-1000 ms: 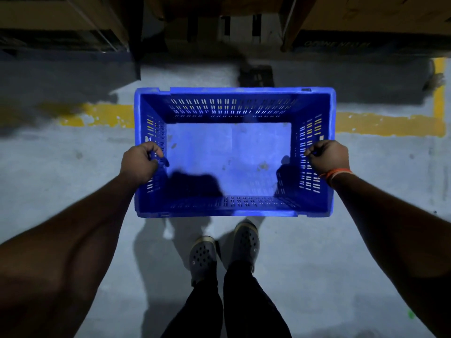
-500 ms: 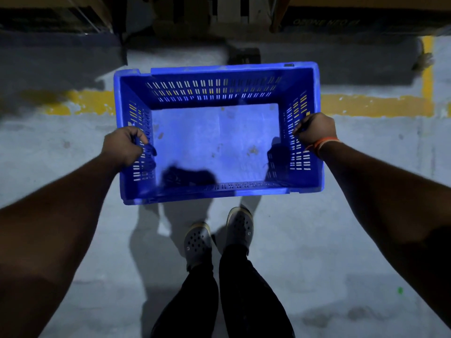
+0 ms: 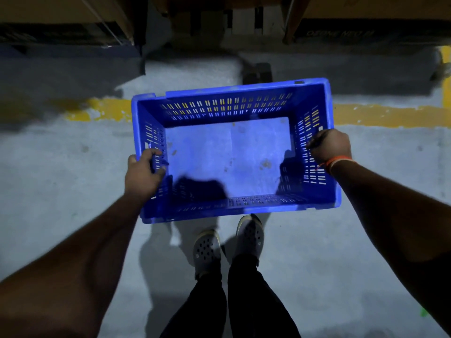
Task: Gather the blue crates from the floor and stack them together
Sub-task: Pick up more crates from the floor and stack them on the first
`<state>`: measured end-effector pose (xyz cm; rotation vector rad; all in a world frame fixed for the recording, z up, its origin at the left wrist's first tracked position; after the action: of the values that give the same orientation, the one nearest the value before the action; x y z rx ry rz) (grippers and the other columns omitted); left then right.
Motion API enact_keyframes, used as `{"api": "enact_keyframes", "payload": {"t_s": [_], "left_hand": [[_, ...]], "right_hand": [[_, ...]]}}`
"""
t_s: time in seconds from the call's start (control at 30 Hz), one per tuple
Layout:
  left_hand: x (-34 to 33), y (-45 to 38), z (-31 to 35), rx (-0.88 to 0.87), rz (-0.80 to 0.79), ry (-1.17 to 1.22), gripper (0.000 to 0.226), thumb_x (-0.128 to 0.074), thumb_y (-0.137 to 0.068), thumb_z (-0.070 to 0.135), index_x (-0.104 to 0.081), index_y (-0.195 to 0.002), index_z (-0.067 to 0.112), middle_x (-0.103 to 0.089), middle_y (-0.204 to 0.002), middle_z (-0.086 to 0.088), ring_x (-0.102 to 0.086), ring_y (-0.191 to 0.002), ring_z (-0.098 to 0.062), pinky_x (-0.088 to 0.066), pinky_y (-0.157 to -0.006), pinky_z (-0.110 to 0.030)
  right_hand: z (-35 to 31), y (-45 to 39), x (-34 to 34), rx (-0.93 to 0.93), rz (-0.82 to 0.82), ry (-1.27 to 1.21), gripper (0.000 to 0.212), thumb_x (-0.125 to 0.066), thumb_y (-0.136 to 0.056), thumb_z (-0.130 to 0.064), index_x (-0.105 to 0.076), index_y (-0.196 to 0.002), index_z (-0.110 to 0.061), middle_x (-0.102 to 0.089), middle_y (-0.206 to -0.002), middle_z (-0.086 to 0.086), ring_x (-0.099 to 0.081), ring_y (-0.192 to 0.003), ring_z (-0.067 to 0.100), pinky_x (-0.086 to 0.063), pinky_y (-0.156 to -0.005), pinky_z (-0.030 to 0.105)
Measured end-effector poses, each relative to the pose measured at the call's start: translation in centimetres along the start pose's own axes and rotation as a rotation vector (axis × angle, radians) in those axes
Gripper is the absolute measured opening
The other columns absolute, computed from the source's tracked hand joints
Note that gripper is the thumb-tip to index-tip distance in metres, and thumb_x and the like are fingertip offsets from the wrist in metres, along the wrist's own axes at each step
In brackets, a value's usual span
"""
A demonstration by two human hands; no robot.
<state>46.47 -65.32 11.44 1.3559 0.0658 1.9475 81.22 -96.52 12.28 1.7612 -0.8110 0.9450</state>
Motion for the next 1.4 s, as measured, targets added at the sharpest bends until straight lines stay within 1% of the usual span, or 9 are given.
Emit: {"api": "enact_keyframes", "payload": {"t_s": [0.07,0.23,0.37,0.53,0.73,0.87,1.07,1.2,1.4], "left_hand": [[-0.6,1.1,-0.5,-0.030,0.043,-0.033,0.040,-0.055,-0.084,0.037,-0.052,-0.123,0.032,-0.047,-0.110,-0.013,-0.061,-0.083,-0.035,-0.050,-0.078,-0.040],[-0.4,-0.2,-0.6,-0.009,0.058,-0.063,0.028,-0.049,-0.086,0.017,-0.048,-0.105,0.038,-0.047,-0.108,-0.008,-0.059,-0.082,-0.036,-0.047,-0.073,-0.038],[-0.3,-0.5,-0.5,-0.032,0.059,-0.053,0.021,-0.046,-0.089,0.019,-0.041,-0.095,0.039,-0.047,-0.100,-0.006,-0.056,-0.076,-0.034,-0.046,-0.069,-0.036],[-0.5,-0.4,-1.0,-0.037,0.083,-0.012,0.022,-0.047,-0.083,0.014,-0.044,-0.096,0.032,-0.047,-0.102,-0.005,-0.054,-0.082,-0.034,-0.051,-0.076,-0.038],[-0.9,-0.3,-1.1,-0.070,0.162,-0.026,0.028,-0.051,-0.078,0.009,-0.047,-0.098,0.028,-0.047,-0.100,-0.005,-0.049,-0.082,-0.030,-0.038,-0.071,-0.031],[-1.1,-0.4,-1.3,-0.102,0.213,-0.095,0.031,-0.053,-0.076,0.006,-0.048,-0.097,0.029,-0.050,-0.100,-0.007,-0.055,-0.083,-0.034,-0.035,-0.070,-0.029],[-1.3,-0.7,-1.2,-0.150,0.249,-0.160,0.026,-0.053,-0.077,0.005,-0.047,-0.092,0.026,-0.052,-0.096,-0.010,-0.056,-0.077,-0.038,-0.043,-0.066,-0.035],[-1.3,-1.0,-1.4,-0.188,0.261,-0.118,0.025,-0.052,-0.076,0.007,-0.046,-0.083,0.030,-0.055,-0.090,-0.009,-0.058,-0.078,-0.036,-0.040,-0.067,-0.033],[-1.4,-1.7,-1.5,-0.232,0.314,-0.128,0.017,-0.058,-0.078,0.007,-0.059,-0.079,0.024,-0.069,-0.081,-0.010,-0.064,-0.083,-0.033,-0.046,-0.070,-0.034]], "right_hand": [[0.1,0.0,-0.1,-0.005,0.004,-0.001,0.015,-0.065,-0.074,-0.006,-0.077,-0.079,-0.015,-0.075,-0.086,0.009,-0.068,-0.089,0.030,-0.051,-0.086,0.032],[0.0,0.4,-0.4,0.032,0.068,0.024,0.011,-0.067,-0.077,-0.014,-0.075,-0.082,-0.010,-0.073,-0.087,0.017,-0.067,-0.089,0.038,-0.052,-0.083,0.037],[0.1,0.6,-0.7,0.029,0.086,0.053,0.012,-0.067,-0.077,-0.019,-0.075,-0.084,-0.012,-0.073,-0.090,0.017,-0.067,-0.090,0.038,-0.052,-0.084,0.038],[-0.2,0.5,-0.6,0.009,0.084,0.071,0.015,-0.069,-0.076,-0.016,-0.076,-0.089,-0.013,-0.074,-0.093,0.018,-0.067,-0.091,0.038,-0.053,-0.085,0.040],[-0.4,0.5,-0.8,0.028,0.103,0.136,0.015,-0.069,-0.075,-0.014,-0.076,-0.089,-0.014,-0.073,-0.092,0.018,-0.068,-0.089,0.039,-0.054,-0.082,0.042],[0.0,0.2,-1.0,0.058,0.126,0.157,0.016,-0.070,-0.071,-0.011,-0.077,-0.086,-0.012,-0.073,-0.086,0.020,-0.068,-0.083,0.041,-0.054,-0.079,0.042],[0.7,-0.1,-1.3,0.071,0.170,0.137,0.016,-0.069,-0.072,-0.018,-0.075,-0.085,-0.011,-0.072,-0.085,0.022,-0.067,-0.082,0.041,-0.056,-0.077,0.042],[0.8,0.2,-1.2,0.152,0.175,0.091,0.012,-0.071,-0.076,-0.019,-0.076,-0.084,-0.012,-0.072,-0.089,0.022,-0.067,-0.088,0.040,-0.052,-0.079,0.039],[1.0,0.5,-1.0,0.224,0.185,0.046,0.017,-0.072,-0.078,-0.021,-0.076,-0.088,-0.008,-0.072,-0.094,0.019,-0.067,-0.094,0.035,-0.049,-0.083,0.035]]}}
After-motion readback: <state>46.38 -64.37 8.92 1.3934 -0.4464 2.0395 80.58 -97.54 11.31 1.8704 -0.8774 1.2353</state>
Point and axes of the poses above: each hand's wrist, its own y-axis away from the middle knuckle, its own x-axis out of the back of the hand, z = x × y, the point moved 2 cm from there along -y, towards the middle knuckle
